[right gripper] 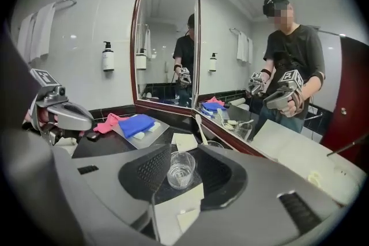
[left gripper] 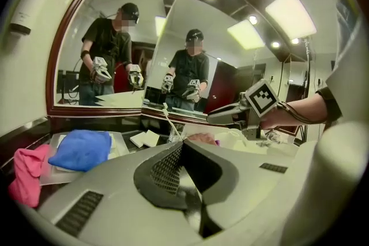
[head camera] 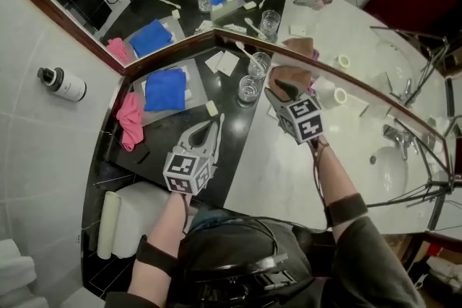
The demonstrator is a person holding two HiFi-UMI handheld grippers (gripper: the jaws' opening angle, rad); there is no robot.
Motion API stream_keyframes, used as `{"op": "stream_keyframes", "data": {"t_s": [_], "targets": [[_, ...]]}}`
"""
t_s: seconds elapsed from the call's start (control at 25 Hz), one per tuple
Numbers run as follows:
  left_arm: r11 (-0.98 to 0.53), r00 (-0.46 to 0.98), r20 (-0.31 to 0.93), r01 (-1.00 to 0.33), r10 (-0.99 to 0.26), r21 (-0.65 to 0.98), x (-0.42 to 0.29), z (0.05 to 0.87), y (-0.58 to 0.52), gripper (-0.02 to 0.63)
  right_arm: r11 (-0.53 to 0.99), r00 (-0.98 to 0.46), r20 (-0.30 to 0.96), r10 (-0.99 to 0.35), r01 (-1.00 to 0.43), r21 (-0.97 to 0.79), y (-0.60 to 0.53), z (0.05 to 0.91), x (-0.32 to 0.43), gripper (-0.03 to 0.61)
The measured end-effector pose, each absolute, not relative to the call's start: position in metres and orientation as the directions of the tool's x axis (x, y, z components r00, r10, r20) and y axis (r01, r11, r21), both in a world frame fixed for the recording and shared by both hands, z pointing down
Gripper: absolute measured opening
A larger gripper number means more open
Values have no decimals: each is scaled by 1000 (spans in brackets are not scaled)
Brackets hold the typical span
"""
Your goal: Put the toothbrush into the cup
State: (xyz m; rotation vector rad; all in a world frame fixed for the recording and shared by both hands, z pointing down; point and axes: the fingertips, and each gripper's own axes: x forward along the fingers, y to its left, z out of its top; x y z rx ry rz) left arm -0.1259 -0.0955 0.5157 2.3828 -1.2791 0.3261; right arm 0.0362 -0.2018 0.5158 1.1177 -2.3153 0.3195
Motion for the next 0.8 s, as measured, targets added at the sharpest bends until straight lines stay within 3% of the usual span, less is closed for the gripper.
{"op": "stream_keyframes", "data": {"t_s": [0.24,0.8], "targets": [[-481,536,396,-844,-745,237,-118,527,-121,0,708,-504,635,-586,-699,99,-265,538,13,194],[-397,497,415,-865,-762,307,-142,558,-143,0,809,-449,740,-500,-548,214,-331,610,-18,190]]}}
